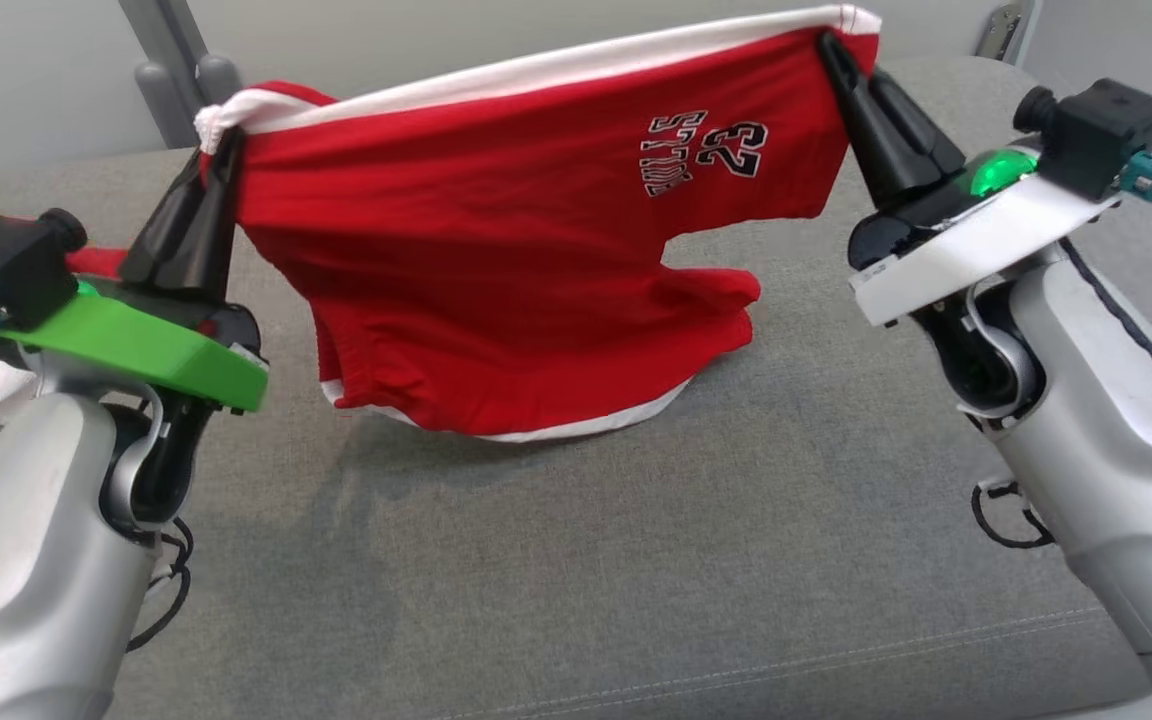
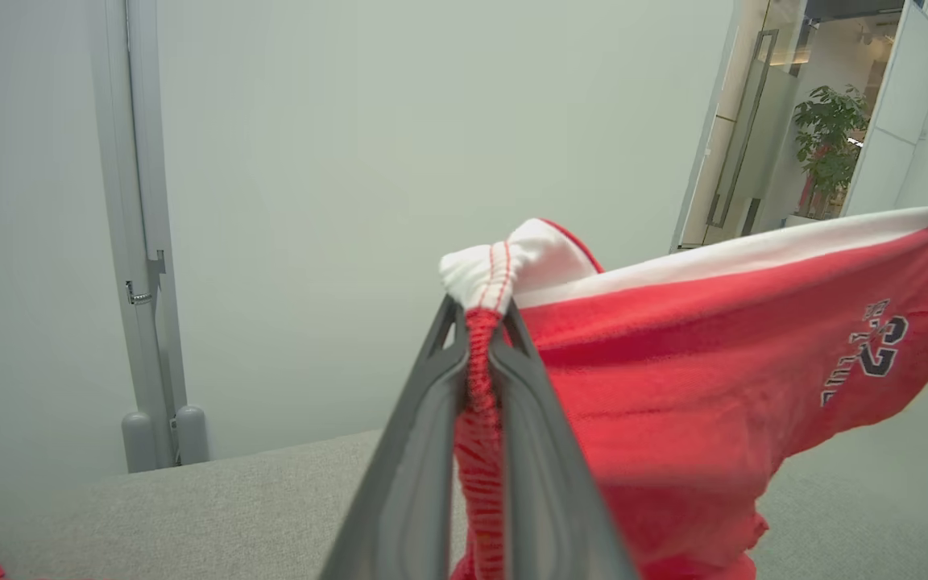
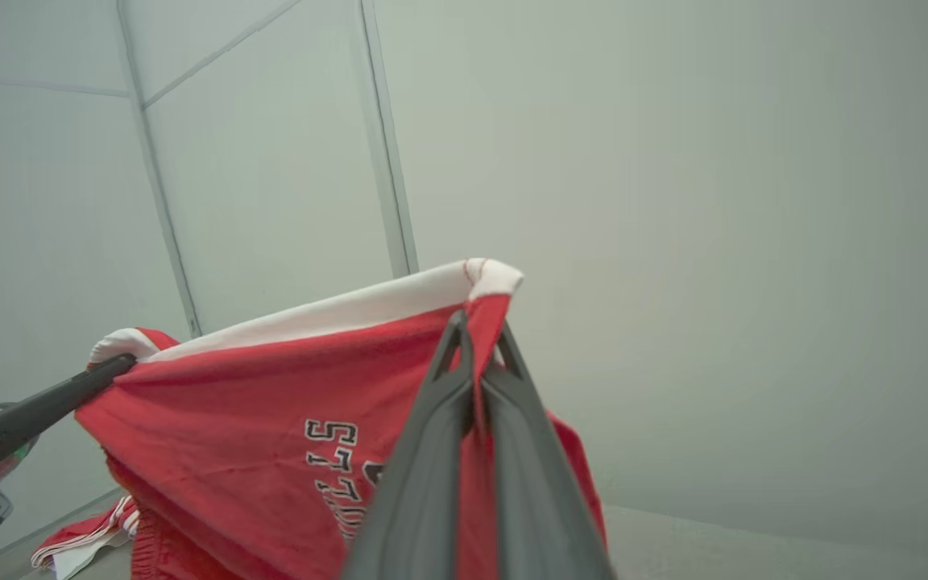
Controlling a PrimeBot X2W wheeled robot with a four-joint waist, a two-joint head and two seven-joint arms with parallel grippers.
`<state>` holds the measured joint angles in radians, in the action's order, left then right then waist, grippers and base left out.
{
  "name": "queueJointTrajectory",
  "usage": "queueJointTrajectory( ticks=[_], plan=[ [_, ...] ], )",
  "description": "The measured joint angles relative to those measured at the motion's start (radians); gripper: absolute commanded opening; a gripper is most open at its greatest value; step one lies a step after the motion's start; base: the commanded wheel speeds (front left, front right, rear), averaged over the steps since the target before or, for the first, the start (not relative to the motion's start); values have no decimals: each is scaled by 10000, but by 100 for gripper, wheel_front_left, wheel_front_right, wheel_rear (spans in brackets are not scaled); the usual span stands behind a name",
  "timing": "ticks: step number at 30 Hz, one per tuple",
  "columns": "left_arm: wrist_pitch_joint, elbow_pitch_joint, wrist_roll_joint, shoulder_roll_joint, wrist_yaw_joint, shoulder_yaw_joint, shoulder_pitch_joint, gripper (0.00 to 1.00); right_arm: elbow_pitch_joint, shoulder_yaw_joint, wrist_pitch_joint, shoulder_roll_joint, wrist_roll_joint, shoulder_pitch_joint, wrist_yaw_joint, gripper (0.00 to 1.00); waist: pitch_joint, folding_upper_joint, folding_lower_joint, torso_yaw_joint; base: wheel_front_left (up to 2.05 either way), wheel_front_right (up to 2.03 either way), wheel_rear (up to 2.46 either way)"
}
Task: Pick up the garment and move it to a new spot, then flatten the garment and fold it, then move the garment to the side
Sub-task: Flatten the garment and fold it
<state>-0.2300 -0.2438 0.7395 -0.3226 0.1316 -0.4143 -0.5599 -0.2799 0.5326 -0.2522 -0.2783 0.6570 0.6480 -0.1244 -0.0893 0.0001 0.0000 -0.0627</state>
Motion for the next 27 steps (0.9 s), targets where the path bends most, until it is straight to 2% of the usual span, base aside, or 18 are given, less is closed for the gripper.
queueJointTrajectory(
  ticks=[11,15,20,27],
  plan=[
    [-46,1505,497,-238,0,420,35,0,2629,-1127,-23,-257,-437,258,-4,0,524,0,0,-109,0,0,0],
    [416,1841,702,-397,0,412,430,0,2986,-1076,-23,-453,-430,12,-6,0,693,0,0,-117,0,0,0],
    [1358,2084,1302,-623,-15,201,1233,0,3016,-849,-21,-836,-307,-1001,-6,0,764,0,0,-105,0,0,0],
    [2454,2395,1919,-884,-265,98,1733,0,3104,-800,477,-982,362,-1709,-17,0,531,0,0,-133,0,0,0]
  ],
)
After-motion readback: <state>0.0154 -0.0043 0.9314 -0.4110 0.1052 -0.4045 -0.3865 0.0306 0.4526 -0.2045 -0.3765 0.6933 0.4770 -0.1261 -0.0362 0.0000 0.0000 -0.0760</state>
